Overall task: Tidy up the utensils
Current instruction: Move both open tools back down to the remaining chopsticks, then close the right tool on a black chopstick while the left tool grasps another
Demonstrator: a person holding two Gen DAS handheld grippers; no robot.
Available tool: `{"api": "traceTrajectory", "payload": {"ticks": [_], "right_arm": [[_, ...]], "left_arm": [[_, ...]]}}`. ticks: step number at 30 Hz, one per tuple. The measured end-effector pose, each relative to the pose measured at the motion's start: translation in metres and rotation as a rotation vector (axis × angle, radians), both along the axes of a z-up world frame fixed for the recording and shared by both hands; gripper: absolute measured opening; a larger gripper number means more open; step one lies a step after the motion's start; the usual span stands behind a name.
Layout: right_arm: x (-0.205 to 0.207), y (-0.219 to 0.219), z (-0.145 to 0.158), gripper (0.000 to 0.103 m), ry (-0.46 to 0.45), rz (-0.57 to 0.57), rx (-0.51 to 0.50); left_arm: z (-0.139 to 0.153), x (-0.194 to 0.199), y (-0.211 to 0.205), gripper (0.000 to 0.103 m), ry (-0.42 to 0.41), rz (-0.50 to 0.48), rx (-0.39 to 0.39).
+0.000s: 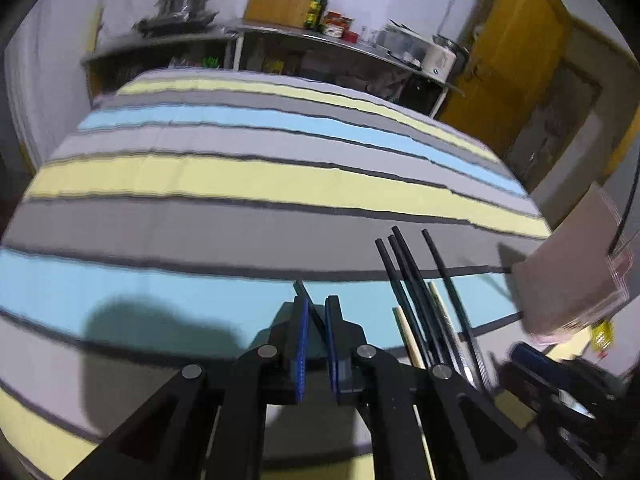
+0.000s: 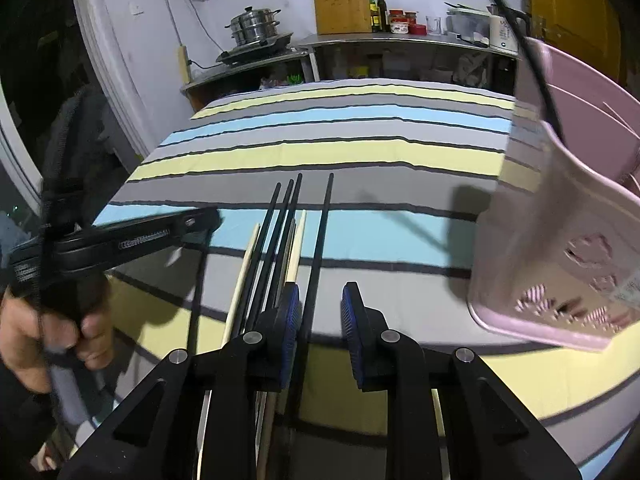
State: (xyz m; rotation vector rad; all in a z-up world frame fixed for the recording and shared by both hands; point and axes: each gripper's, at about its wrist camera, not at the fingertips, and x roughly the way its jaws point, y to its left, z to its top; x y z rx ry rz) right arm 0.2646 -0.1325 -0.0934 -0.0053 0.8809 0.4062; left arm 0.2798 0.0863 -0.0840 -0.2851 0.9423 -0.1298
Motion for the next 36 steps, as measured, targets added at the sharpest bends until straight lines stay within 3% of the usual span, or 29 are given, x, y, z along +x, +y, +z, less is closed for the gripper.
{"api": "traceTrajectory", "payload": {"ticks": [5,11,16,21,25,31,36], "right_arm": [[0.017,0.005,-0.005,0.023,0.009,-0.006,-0.009],[0.027,0.013,-0.011,0.023,0.019,0.004,-0.037],[0.029,0.017,-0.014,0.022,0.023,0.001,-0.053],[0.033,0.021,-0.014,0.021,0.016,0.001,-0.071],[0.036,0.023,-0.015,0.010,0.011,-0.005,-0.092],[0.038,0.020,-0.012,0.006,0.032,-0.001,-0.066],[0.031,0.015,-0.001,0.005,0.022,-0.001,-0.031]], "left_arm": [[-0.001,-0.014,0.008,0.009,0.035,0.052,-0.104],[-0.002,-0.017,-0.002,0.014,0.039,0.074,-0.080],[-0.001,-0.016,-0.014,0.015,0.028,0.076,-0.002],[0.000,-0.014,-0.033,0.015,0.006,0.072,0.133],[0.000,-0.012,-0.041,0.012,-0.014,0.048,0.210],[0.002,-0.011,-0.025,0.006,-0.002,0.035,0.111],[0.018,-0.018,-0.018,0.006,-0.039,0.014,0.053]]}}
